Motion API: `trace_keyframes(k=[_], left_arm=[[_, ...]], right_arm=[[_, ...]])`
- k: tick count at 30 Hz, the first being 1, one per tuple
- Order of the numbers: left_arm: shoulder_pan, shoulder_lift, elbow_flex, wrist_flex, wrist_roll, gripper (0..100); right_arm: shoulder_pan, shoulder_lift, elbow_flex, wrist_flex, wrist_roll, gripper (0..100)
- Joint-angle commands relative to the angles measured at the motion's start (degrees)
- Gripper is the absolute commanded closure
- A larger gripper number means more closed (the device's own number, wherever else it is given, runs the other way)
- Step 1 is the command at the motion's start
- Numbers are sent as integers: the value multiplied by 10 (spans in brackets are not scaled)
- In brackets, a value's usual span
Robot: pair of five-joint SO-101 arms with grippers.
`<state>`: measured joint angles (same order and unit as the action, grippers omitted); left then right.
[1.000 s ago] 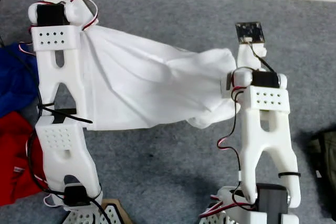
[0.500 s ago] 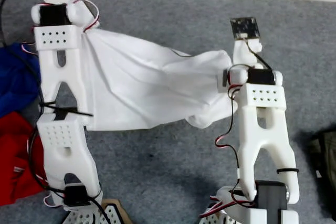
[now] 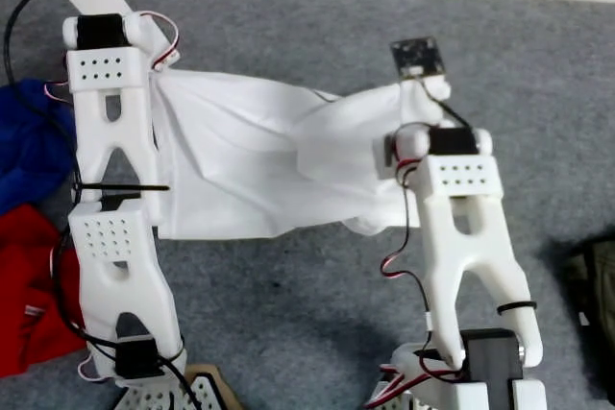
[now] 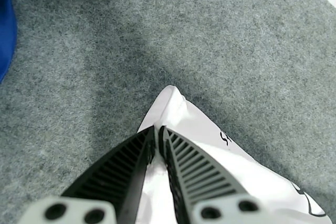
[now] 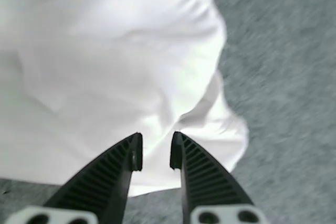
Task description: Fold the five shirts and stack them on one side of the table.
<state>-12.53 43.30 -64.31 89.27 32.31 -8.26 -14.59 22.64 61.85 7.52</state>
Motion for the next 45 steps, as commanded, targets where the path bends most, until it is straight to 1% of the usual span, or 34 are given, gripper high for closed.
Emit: trace_keyframes(k=[1, 5, 10, 13, 19, 23, 27, 30, 35, 40, 45], left_arm=[[-6, -8, -23, -3, 6, 994], [-4, -7, -23, -3, 6, 994], [-3, -7, -23, -3, 6, 994], [-3, -7, -23, -3, 6, 994], [-3, -7, -23, -3, 6, 994], [-3, -7, -23, -3, 6, 994], [-2, -7, -23, -3, 6, 994], [-2, -7, -23, -3, 6, 994], [-2, -7, -23, -3, 6, 994], [-2, -6, -19, -16, 6, 994], [-2, -6, -18, -15, 6, 994]], right_arm=[[-26, -10, 22, 6, -18, 893], [-33, -11, 55, -20, -18, 891], [-29, -5, 62, -46, -13, 889], [-22, -5, 62, -62, 11, 887], [7, -4, 59, -80, 18, 801], [18, -3, 58, -81, 18, 800], [16, 2, 63, -109, 15, 800], [15, 40, 57, -112, 14, 800], [16, 98, 56, -153, -3, 800], [17, 102, 55, -188, -4, 800], [16, 106, 17, -188, -5, 800]])
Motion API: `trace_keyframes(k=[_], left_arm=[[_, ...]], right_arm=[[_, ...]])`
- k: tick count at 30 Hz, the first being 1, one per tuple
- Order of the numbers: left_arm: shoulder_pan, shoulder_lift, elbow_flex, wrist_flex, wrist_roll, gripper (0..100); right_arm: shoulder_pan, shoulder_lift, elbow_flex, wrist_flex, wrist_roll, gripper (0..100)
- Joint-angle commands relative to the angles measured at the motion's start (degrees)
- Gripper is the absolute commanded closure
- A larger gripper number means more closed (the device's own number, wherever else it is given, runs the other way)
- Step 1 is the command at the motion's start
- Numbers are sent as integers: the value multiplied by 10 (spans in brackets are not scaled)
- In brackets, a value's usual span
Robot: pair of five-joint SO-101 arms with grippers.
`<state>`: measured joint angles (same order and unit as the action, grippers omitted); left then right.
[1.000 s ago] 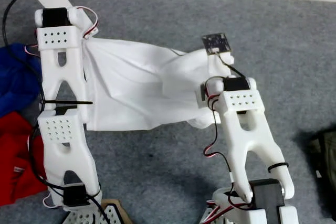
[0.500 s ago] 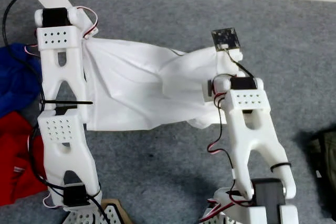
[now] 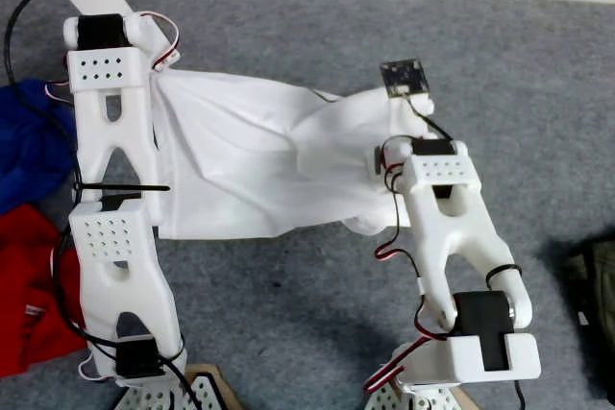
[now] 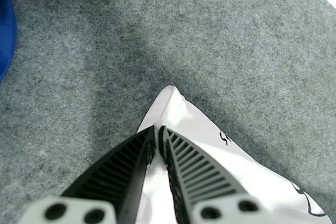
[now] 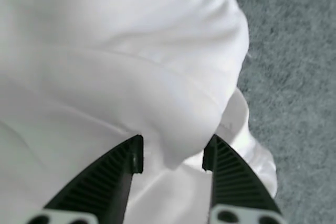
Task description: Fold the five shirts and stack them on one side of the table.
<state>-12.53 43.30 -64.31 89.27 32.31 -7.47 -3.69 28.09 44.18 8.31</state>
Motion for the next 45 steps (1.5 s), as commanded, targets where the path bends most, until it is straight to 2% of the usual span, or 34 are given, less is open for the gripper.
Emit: trace_keyframes(k=[1, 4, 8, 15, 18, 24, 27, 39, 45], left_arm=[[-2, -6, -18, -15, 6, 994], [-2, -6, -18, -14, 6, 994], [-2, -6, -18, -12, 6, 994], [-3, -9, -23, -15, 6, 994], [-6, -12, -57, -15, 6, 994], [-16, -12, -214, -13, 7, 994], [-21, -12, -314, 17, 7, 994], [-51, -202, -310, 43, 6, 994], [-53, -301, -310, 72, 4, 994]], right_arm=[[8, -3, -40, -11, -13, 802], [7, -2, -41, -12, -13, 861], [9, -2, -42, -13, -11, 998], [37, -22, -64, -4, -14, 992], [51, -56, -110, 46, -14, 992], [58, -145, -246, 192, -14, 992], [58, -175, -323, 269, -14, 992], [58, -196, -683, 524, -11, 992], [58, -207, -798, 568, -10, 992]])
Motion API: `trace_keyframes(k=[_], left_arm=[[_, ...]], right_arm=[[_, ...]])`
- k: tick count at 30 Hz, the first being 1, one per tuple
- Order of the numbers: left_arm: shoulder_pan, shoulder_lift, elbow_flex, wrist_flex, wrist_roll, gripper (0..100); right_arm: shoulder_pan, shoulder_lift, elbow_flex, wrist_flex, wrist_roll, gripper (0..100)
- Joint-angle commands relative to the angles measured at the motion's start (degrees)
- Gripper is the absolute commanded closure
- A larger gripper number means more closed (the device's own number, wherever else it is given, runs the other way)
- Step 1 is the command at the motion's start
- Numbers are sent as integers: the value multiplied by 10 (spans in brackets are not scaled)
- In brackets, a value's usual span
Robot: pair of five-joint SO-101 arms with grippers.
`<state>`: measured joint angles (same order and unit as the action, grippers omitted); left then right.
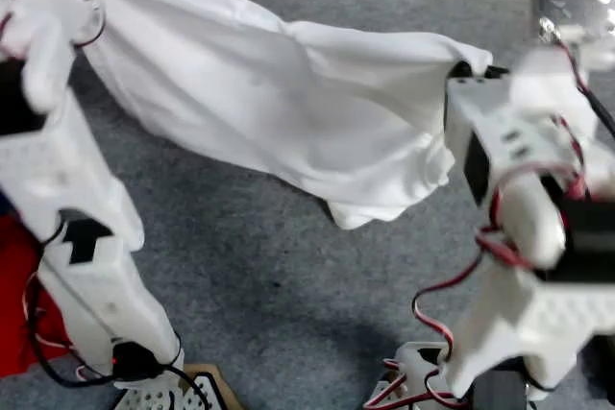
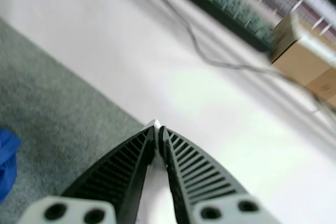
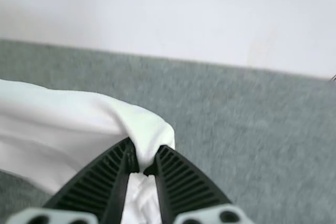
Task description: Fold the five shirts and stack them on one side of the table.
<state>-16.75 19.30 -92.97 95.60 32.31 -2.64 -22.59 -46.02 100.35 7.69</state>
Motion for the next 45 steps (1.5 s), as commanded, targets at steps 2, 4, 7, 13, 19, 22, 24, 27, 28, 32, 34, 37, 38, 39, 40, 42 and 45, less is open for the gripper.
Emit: trace_keyframes(k=[2, 4, 7, 13, 19, 22, 24, 27, 28, 32, 34, 37, 38, 39, 40, 42, 45], left_arm=[[-11, -91, -23, 10, 4, 994], [-11, -121, -23, 9, 3, 994], [-11, -159, -23, 8, 3, 994], [-11, -225, -23, 8, 3, 994], [-11, -278, -23, 7, 3, 994], [-11, -291, -23, 7, 3, 994], [-11, -289, -22, 7, 3, 994], [-11, -252, -22, 7, 2, 994], [-12, -233, -22, 7, 2, 994], [-32, -142, -22, 4, 2, 994], [-32, -81, -22, -17, 2, 994], [-36, 8, -22, -40, 2, 994], [-37, 38, -22, -45, 2, 994], [-44, 72, -23, -53, 2, 994], [-46, 99, -24, -64, 2, 994], [-51, 160, -24, -99, 2, 994], [-58, 249, -23, -167, 2, 994]], right_arm=[[6, -38, -60, 6, 18, 992], [-17, -62, -62, 5, 55, 992], [-77, -108, -64, 5, 95, 992], [-95, -173, -60, -25, 117, 992], [-95, -200, -64, -65, 141, 992], [-95, -199, -58, -77, 139, 992], [-94, -182, -57, -77, 138, 992], [-94, -128, -57, -62, 137, 992], [-89, -109, -57, -54, 137, 992], [-80, -18, -57, -48, 136, 992], [-80, 30, -58, -58, 136, 992], [-80, 106, -58, -82, 136, 992], [-79, 131, -58, -88, 136, 992], [-79, 161, -58, -96, 136, 992], [-79, 187, -58, -106, 136, 992], [-79, 246, -58, -135, 136, 992], [-79, 338, -58, -202, 136, 992]])
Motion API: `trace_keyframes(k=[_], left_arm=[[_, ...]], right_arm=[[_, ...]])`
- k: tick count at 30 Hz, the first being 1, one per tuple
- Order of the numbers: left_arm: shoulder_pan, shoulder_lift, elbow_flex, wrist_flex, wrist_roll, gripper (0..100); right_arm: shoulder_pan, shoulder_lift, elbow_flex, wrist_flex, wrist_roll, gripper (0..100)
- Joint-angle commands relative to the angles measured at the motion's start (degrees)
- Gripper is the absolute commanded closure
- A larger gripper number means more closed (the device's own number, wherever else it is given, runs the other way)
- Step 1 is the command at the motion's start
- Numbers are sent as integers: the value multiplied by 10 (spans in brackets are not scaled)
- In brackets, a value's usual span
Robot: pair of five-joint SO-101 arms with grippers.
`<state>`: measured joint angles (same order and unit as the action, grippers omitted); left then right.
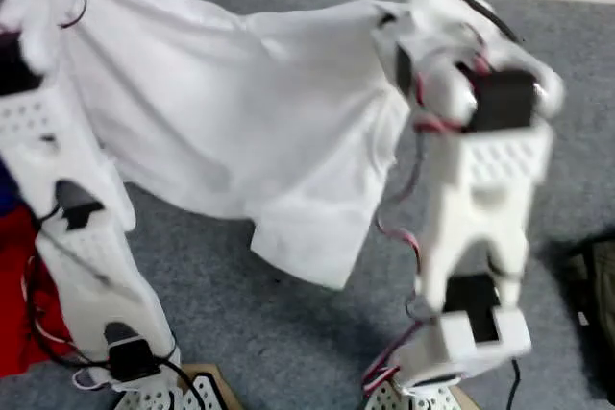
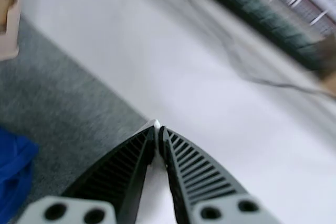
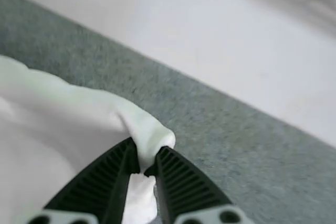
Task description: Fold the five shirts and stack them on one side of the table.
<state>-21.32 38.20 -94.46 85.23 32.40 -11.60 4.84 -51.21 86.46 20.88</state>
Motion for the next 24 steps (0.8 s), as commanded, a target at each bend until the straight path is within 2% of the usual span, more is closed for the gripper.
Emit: trace_keyframes(k=[1, 6, 11, 16, 19, 21, 24], left_arm=[[-15, 85, -8, -86, 1, 994], [-15, 199, -8, -187, 1, 994], [-7, 287, -8, -245, 1, 994], [11, 349, -8, -247, 1, 994], [19, 360, -8, -244, 1, 994], [22, 359, -8, -236, 1, 994], [23, 345, -11, -181, 1, 993]], right_arm=[[11, 93, -7, -92, 4, 992], [8, 231, -12, -233, 4, 992], [1, 312, -12, -294, 4, 992], [-11, 351, -12, -295, 3, 992], [-11, 353, -12, -281, -25, 992], [-12, 345, -19, -247, -26, 992], [-17, 324, -51, -156, -30, 992]])
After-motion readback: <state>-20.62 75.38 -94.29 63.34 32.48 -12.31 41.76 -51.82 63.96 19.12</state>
